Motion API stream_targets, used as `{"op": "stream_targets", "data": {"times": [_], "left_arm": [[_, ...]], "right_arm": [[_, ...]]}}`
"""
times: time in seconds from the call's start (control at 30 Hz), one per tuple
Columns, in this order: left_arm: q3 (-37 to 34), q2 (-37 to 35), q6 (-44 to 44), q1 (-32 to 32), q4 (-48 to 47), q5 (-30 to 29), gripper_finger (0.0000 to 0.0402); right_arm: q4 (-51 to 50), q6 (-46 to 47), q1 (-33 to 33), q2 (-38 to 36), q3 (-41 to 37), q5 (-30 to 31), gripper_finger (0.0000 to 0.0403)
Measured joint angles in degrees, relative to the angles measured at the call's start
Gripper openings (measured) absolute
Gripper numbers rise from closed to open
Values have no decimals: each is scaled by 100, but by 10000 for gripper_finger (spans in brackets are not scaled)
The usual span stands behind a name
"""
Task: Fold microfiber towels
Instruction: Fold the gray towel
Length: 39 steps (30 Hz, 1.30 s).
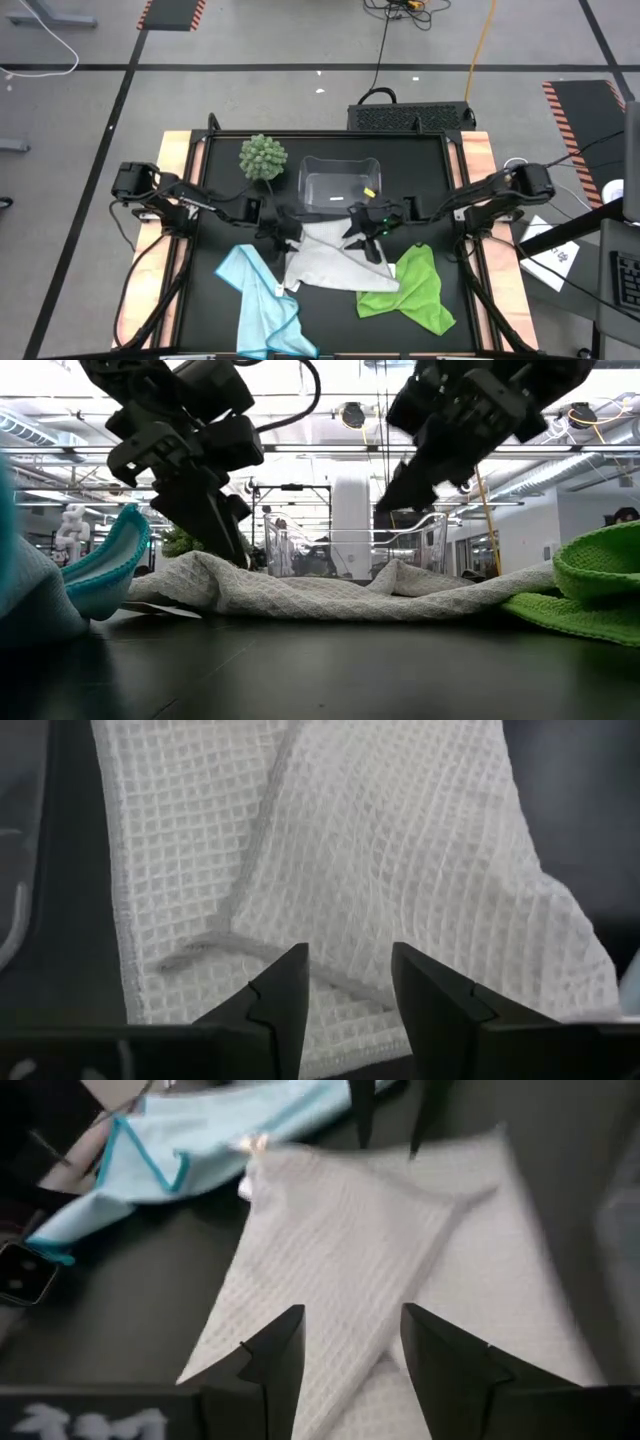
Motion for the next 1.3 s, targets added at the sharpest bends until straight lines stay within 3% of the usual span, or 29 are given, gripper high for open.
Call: {"op": "stream_targets", "data": {"times": [0.37, 0.67, 1.3], "left_arm": [[-3, 0, -32, -191, 77, -224, 147], [-449, -2, -116, -202, 511, -219, 147], [-542, -37, 14, -217, 670, -163, 147]], "right_arm": [[186, 946, -12, 628, 0, 18, 159], [720, 1443, -14, 1337, 49, 3, 159], [50, 1713, 119, 1347, 328, 21, 159]]}}
